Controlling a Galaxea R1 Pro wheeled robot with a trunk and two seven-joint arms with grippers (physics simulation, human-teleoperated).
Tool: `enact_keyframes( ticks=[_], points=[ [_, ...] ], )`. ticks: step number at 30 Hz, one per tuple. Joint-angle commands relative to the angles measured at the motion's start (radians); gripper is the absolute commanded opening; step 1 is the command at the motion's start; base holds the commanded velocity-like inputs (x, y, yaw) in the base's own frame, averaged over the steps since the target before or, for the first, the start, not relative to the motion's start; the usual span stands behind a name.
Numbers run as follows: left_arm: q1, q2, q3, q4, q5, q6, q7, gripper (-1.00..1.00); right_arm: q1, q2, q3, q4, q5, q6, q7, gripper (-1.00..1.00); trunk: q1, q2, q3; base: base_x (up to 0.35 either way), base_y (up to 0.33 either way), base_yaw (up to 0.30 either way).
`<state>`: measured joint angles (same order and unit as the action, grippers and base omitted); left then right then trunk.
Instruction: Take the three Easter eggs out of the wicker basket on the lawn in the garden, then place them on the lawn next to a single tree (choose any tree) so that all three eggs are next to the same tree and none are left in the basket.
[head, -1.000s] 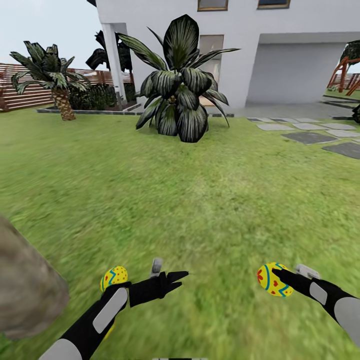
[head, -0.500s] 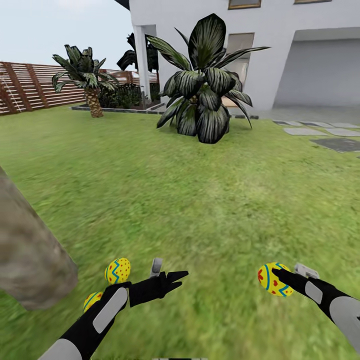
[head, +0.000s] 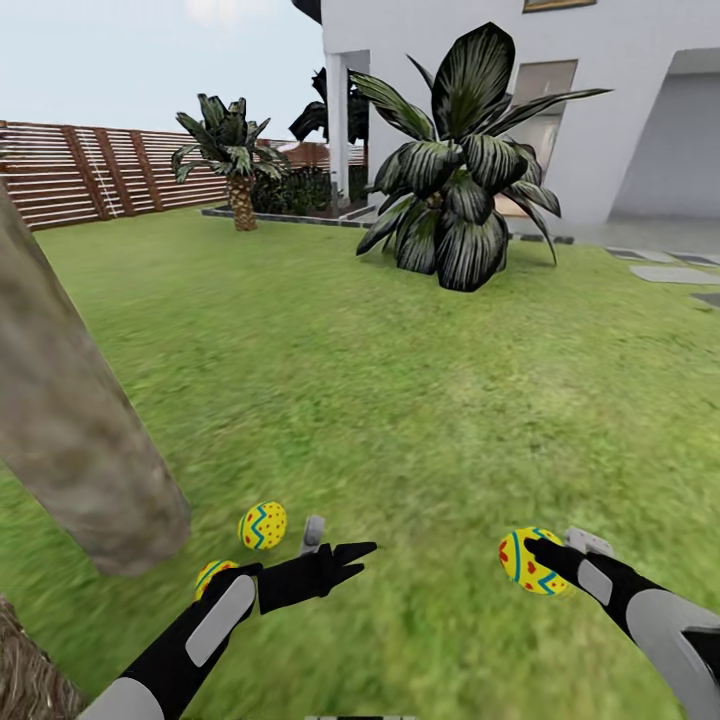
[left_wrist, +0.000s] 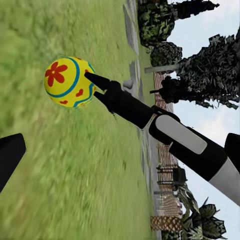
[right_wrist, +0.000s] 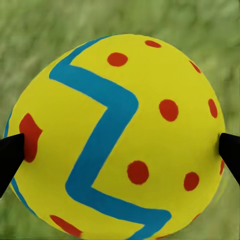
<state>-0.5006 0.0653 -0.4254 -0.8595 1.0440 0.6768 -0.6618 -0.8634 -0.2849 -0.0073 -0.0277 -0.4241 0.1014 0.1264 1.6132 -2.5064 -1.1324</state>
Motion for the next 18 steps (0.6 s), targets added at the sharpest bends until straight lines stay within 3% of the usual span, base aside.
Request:
enact_keyframes(
  ticks=[1, 10, 18],
  points=[
    [-0.001, 0.001, -0.003, 0.000, 0.008, 0.006, 0.001, 1.00, 0.000, 0.007, 0.000, -0.001, -0.006, 0.004, 0.003, -1.00, 0.000, 0.000, -0.001, 0.000, 0.000, 0.289],
    [-0.001, 0.001, -0.003, 0.000, 0.011, 0.006, 0.002, 1.00, 0.000, 0.039, 0.006, -0.001, -0.003, -0.008, 0.001, -1.00, 0.000, 0.000, -0.001, 0.006, -0.008, 0.289],
    [-0.001, 0.001, -0.003, 0.000, 0.011, 0.006, 0.002, 1.00, 0.000, 0.051, 0.006, -0.001, -0.001, -0.037, -0.042, -1.00, 0.000, 0.000, -0.001, 0.219, -0.220, 0.289]
  ],
)
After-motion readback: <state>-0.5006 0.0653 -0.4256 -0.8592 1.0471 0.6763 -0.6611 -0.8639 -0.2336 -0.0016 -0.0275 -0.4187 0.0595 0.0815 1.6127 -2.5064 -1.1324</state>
